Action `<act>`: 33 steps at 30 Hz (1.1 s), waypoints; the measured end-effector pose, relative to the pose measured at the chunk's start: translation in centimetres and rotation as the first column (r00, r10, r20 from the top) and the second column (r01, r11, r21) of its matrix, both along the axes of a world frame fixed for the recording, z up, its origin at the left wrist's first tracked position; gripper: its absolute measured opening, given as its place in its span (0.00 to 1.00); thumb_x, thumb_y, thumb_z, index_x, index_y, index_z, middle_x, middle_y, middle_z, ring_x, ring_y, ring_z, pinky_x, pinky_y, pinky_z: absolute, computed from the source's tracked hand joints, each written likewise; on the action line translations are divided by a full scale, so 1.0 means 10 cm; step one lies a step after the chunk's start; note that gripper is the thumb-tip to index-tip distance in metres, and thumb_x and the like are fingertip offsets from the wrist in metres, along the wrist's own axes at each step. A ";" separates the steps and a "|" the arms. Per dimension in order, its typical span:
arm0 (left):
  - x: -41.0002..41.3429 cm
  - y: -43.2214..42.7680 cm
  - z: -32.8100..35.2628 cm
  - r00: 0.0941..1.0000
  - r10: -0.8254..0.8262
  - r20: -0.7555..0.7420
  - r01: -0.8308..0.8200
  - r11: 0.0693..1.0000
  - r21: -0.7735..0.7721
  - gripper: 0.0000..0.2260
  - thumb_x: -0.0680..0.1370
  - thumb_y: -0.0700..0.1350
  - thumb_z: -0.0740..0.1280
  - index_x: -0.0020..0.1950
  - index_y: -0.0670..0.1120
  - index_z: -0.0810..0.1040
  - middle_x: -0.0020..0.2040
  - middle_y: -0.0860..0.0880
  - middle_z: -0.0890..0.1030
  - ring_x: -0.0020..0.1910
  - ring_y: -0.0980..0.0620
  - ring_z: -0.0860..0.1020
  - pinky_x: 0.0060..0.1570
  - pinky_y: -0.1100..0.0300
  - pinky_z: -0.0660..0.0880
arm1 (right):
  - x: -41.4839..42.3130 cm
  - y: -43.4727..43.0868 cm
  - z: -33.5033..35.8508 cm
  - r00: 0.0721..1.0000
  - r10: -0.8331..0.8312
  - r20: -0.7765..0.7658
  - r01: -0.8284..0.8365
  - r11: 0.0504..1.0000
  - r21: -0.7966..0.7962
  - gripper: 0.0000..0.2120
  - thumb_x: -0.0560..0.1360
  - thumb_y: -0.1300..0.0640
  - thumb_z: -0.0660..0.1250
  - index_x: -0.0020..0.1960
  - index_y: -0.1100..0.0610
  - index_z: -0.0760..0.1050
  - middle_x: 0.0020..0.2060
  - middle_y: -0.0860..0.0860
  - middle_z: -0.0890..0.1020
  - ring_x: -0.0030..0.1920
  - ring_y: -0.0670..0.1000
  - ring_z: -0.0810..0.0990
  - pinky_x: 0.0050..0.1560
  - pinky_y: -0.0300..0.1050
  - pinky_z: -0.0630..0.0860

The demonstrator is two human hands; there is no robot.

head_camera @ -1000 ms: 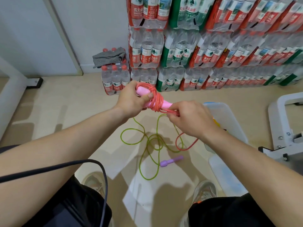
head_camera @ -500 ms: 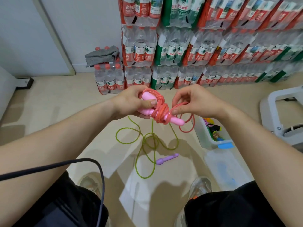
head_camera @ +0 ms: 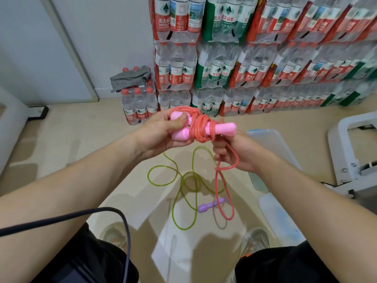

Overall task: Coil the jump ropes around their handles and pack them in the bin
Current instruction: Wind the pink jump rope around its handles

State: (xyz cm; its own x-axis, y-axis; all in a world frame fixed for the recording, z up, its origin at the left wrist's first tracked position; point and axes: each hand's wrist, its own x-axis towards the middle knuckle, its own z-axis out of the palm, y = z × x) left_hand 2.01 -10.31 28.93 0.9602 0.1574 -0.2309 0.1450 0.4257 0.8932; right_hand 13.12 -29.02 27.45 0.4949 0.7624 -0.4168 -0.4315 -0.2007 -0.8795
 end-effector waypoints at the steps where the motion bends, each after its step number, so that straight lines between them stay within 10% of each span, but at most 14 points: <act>1: 0.01 -0.01 -0.01 0.999 0.033 -0.003 -0.033 0.999 -0.002 0.14 0.75 0.44 0.67 0.61 0.44 0.78 0.50 0.45 0.83 0.44 0.49 0.83 0.41 0.55 0.83 | -0.02 0.02 -0.01 0.999 -0.014 -0.032 0.014 1.000 -0.004 0.12 0.84 0.53 0.58 0.42 0.52 0.69 0.26 0.45 0.66 0.26 0.45 0.64 0.34 0.41 0.69; 10: 0.06 -0.10 -0.07 0.968 0.247 -0.055 -0.245 0.969 0.039 0.08 0.82 0.41 0.65 0.60 0.42 0.80 0.49 0.45 0.83 0.43 0.50 0.84 0.41 0.55 0.83 | -0.13 0.12 -0.07 0.979 -0.190 -0.071 0.191 0.982 0.006 0.10 0.86 0.53 0.57 0.48 0.54 0.70 0.27 0.47 0.65 0.25 0.47 0.68 0.36 0.46 0.74; 21: 0.10 -0.07 -0.09 0.905 0.420 -0.066 -0.408 0.902 0.144 0.09 0.82 0.43 0.66 0.59 0.39 0.77 0.46 0.44 0.82 0.36 0.51 0.84 0.40 0.55 0.84 | -0.16 0.10 -0.07 0.986 -0.005 0.169 0.022 0.995 -0.100 0.13 0.83 0.61 0.61 0.65 0.54 0.76 0.31 0.47 0.69 0.26 0.47 0.76 0.43 0.48 0.76; 33: 0.15 0.13 -0.16 0.808 0.582 -0.091 -0.554 0.804 0.214 0.13 0.81 0.45 0.69 0.62 0.39 0.77 0.58 0.38 0.82 0.42 0.47 0.84 0.37 0.56 0.82 | -0.38 0.17 -0.12 0.916 0.056 0.396 0.040 0.972 -0.230 0.15 0.81 0.45 0.62 0.49 0.57 0.77 0.29 0.51 0.66 0.26 0.46 0.60 0.27 0.39 0.57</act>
